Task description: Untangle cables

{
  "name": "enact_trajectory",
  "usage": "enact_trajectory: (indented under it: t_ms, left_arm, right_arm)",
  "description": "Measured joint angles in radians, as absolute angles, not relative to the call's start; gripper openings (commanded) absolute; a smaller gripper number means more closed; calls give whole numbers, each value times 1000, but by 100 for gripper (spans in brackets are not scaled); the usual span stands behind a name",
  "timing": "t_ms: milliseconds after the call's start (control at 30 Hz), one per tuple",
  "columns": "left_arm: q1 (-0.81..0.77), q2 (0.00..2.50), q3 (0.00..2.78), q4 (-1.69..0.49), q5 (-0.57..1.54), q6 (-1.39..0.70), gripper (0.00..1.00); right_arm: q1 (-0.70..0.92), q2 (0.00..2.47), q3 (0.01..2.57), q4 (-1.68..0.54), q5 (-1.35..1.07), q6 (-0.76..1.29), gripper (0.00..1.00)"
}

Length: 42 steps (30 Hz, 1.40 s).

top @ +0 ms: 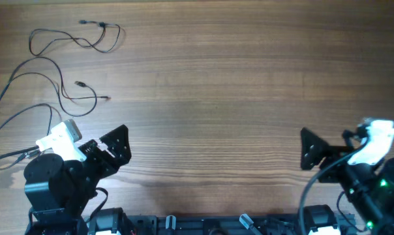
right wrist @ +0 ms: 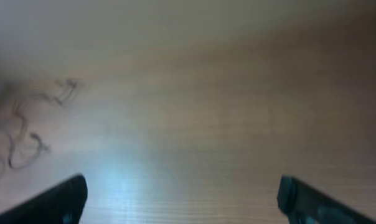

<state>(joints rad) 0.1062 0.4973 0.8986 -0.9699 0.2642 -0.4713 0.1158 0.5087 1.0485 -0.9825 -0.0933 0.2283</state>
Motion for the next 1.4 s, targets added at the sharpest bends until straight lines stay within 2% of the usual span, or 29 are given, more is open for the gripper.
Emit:
enact_trajectory:
  t_ms: [167,400,567,1000,1167,1400]
  left_arm:
    - [106,497,899,-969,264,-471,100]
    - [106,497,899,-970,264,-471,100]
    - [106,497,899,-969,264,-471,100]
    - [106,497,899,-970,264,-471,100]
    - [106,497,899,-970,264,-471,100]
    - [106,497,899,-969,264,-471,100]
  right_arm:
    - [116,316,688,-732,-169,68,100]
    - [116,130,289,-261,-216,38,100]
    - [110,25,99,-59,-231,35,100]
    - [-65,19,6,102,-234,20,100]
    - [-101,17,6,9,-222,21,100]
    - [-83,16,6,-1,-129,46,100]
